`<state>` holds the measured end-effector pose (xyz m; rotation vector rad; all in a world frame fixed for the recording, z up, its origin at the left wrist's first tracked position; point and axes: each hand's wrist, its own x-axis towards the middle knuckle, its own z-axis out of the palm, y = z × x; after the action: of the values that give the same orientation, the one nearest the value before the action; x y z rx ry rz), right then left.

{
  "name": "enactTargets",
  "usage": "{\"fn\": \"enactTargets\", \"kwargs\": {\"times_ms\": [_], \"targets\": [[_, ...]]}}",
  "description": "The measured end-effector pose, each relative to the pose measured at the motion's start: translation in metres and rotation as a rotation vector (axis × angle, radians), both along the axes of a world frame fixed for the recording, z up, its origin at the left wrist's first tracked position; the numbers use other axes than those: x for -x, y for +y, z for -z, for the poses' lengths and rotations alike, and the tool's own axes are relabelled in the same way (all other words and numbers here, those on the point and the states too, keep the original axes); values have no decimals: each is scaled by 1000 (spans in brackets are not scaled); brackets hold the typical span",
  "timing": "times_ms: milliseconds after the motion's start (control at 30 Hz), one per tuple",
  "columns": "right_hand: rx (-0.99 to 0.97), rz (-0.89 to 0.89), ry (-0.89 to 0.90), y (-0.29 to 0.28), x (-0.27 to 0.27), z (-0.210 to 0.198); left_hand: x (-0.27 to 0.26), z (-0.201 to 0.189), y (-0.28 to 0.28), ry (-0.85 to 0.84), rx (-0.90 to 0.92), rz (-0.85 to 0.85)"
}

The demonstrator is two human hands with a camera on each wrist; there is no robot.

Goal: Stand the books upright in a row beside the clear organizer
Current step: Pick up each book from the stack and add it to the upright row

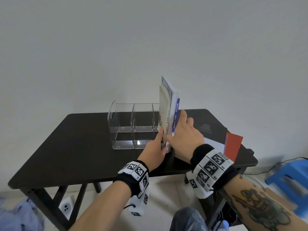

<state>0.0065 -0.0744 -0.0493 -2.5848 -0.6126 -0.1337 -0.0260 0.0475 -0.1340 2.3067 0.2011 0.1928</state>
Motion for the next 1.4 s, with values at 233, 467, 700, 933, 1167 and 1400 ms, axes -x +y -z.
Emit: {"fn": "enactTargets", "kwargs": {"times_ms": [233, 467, 700, 933, 1167, 1400], "targets": [[83, 123, 66, -40, -25, -7, -4, -13, -9, 71, 187, 64], [223, 334, 228, -83, -66, 9, -13, -18, -4, 121, 285, 52], [238, 227, 321, -106, -85, 17, -24, -19, -5, 125, 321, 50], [54, 282, 380, -125, -99, 15, -25, -18, -11, 132, 308, -9], [-632, 295, 640, -140, -100, -13, -27, -21, -8, 189, 282, 5], [-756, 161, 169, -112, -69, -67, -24, -22, -10, 185, 294, 8]]}}
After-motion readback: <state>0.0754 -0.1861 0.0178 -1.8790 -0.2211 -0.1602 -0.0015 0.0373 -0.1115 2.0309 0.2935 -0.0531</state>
